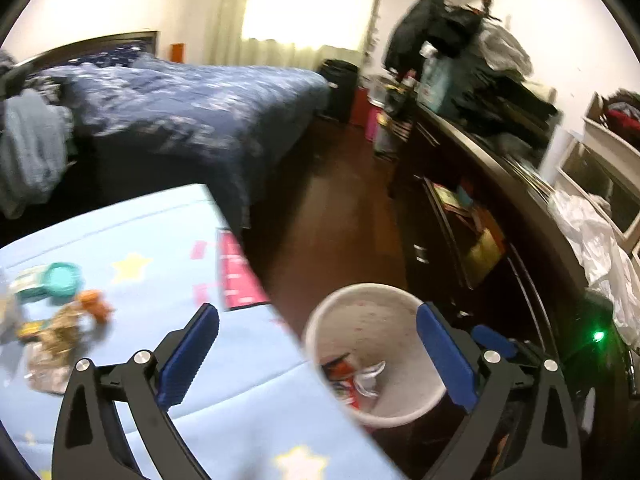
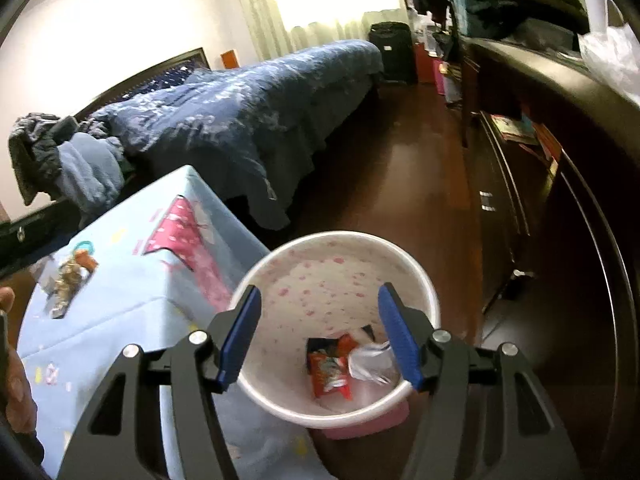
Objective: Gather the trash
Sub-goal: 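Open both tools over the wastebasket and return to the table, then grasp the clear plastic bag with the left tool while the right tool grasps the orange toy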
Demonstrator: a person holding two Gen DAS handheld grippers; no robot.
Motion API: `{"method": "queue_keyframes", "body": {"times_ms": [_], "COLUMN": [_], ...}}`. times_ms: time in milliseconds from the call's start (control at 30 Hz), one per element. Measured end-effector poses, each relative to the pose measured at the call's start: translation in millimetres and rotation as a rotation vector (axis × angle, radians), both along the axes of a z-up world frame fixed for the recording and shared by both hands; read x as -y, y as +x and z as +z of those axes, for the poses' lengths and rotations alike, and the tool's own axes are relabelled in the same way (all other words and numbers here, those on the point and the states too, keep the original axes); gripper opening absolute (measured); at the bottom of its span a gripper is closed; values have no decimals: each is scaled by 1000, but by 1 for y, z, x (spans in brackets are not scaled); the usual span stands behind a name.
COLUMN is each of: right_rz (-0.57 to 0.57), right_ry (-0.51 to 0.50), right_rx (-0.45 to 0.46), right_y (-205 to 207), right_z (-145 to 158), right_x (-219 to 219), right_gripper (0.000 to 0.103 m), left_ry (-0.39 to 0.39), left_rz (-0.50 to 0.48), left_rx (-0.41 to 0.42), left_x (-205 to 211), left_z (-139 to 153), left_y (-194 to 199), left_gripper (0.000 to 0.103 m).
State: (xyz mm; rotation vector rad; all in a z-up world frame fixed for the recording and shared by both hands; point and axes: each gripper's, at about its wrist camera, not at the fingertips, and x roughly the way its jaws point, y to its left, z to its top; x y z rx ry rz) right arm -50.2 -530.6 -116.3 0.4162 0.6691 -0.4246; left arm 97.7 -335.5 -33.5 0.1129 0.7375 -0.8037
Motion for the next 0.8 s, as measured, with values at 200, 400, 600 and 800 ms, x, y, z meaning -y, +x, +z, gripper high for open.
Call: {"method": "queue_keyframes", "body": {"times_ms": [200,400,600,800], "right_rz": [119,290,424,492], "right_ry": [-38,-101,-114,-138], "right_rx": [58,87,68,53], "right_y": [13,48,94,133], "right_z": [34,62,69,72], "right_x": [-51,-126,-185,-221], "right_gripper": [73,82,83,83], "left_ry": [22,42,67,123], "left_rz": [192,398,544,589], "left_rx": [23,19,5,30], "left_x": [-85,-171,-227,-240], "left_z": [3,-8,-23,-37], "left_y": [19,53,97,135], "left_gripper": [99,99,99,99]}}
